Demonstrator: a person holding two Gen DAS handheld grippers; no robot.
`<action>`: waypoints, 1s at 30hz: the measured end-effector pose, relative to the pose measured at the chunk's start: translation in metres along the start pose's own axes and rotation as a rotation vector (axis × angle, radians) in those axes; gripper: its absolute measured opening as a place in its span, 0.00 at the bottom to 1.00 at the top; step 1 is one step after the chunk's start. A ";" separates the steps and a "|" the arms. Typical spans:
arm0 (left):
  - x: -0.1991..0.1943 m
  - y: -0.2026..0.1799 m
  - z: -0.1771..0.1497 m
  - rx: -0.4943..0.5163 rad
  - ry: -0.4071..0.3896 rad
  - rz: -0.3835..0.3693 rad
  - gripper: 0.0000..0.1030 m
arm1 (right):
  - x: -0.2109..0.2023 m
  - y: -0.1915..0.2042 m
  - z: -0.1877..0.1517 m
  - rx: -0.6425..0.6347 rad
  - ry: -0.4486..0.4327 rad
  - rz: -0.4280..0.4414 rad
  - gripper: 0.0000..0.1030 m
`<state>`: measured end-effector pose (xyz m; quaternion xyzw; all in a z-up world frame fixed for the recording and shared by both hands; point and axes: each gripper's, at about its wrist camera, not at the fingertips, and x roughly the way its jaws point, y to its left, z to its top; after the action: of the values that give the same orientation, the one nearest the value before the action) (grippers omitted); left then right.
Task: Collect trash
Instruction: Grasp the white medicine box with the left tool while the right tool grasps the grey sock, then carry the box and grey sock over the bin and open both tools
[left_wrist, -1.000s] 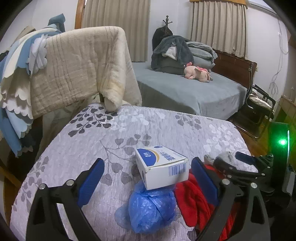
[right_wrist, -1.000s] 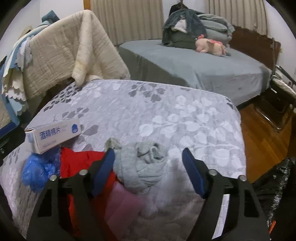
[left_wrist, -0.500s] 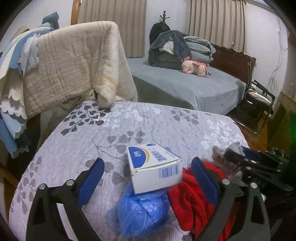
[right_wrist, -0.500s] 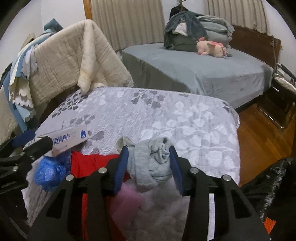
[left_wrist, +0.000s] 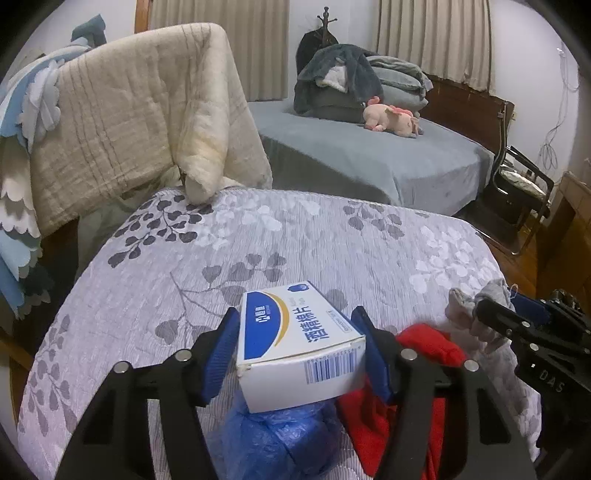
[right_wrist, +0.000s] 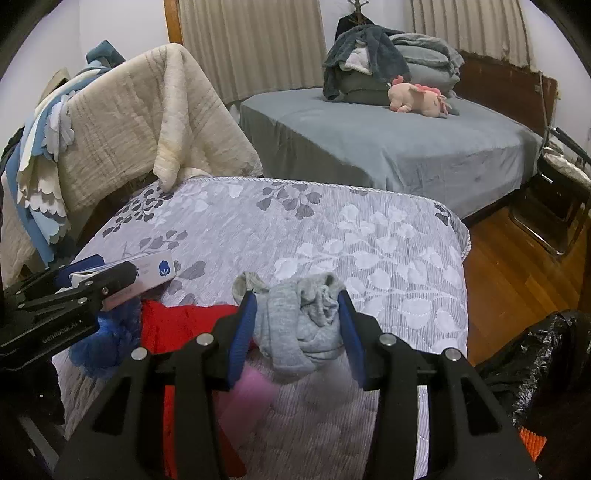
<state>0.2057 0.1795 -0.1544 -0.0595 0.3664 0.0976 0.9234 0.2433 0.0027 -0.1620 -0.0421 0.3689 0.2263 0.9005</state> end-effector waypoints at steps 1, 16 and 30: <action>-0.002 0.001 0.000 -0.003 -0.010 0.001 0.58 | -0.001 0.000 0.001 0.001 -0.003 0.000 0.42; -0.057 -0.005 0.001 -0.018 -0.116 -0.045 0.56 | -0.047 -0.001 0.006 0.015 -0.068 0.015 0.42; -0.102 -0.043 -0.001 0.020 -0.171 -0.116 0.56 | -0.104 -0.013 0.005 0.039 -0.131 0.002 0.42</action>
<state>0.1424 0.1231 -0.0833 -0.0627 0.2834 0.0452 0.9559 0.1876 -0.0469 -0.0889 -0.0093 0.3134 0.2222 0.9232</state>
